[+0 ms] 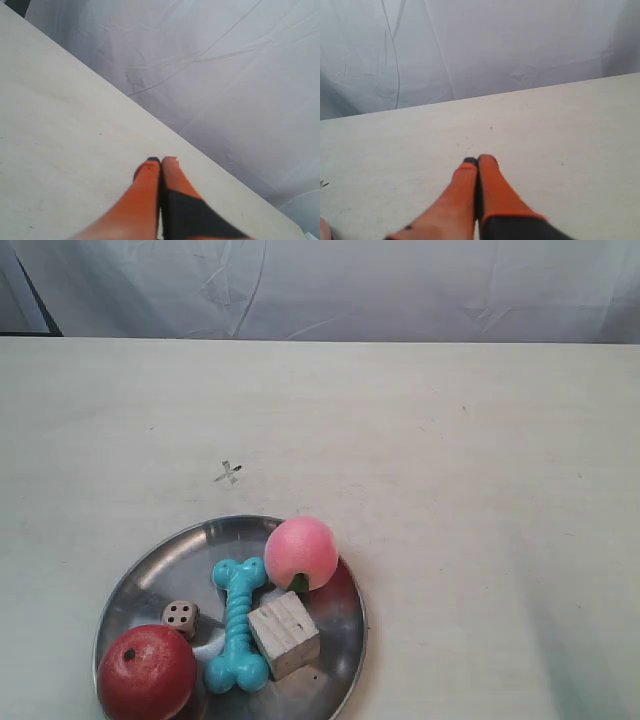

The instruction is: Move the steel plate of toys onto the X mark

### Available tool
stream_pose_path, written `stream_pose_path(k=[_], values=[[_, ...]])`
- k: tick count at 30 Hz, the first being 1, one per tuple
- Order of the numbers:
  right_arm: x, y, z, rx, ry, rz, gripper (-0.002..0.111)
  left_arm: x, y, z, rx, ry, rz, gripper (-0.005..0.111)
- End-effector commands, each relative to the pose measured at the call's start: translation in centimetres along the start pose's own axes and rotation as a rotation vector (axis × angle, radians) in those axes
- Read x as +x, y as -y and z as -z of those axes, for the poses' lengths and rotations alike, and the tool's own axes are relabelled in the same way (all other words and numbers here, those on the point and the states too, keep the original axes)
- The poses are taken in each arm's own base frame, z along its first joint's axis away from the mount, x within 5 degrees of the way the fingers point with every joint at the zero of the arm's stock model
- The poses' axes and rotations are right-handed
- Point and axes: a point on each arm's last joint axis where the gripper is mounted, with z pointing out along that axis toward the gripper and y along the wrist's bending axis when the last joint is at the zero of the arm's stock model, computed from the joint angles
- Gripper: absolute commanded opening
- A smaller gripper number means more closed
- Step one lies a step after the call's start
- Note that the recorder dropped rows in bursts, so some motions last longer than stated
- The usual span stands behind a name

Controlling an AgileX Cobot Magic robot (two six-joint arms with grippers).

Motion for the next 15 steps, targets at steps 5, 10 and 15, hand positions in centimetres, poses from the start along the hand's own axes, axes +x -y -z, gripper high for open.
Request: stream_pose_path(k=[5, 10, 15], values=[[-0.1, 0.1, 0.0, 0.008, 0.018, 0.022, 0.0, -0.7, 0.3, 0.1, 0.037, 0.089, -0.02, 0.0], [-3.2, 1.1, 0.7, 0.034, 0.392, -0.472, 0.0, -1.8, 0.9, 0.3, 0.079, 0.178, -0.034, 0.0], [-3.3, 1.7, 0.8, 0.026, 0.441, -0.83, 0.0, -4.8, 3.9, 0.1, 0.031, 0.109, -0.32, 0.0]])
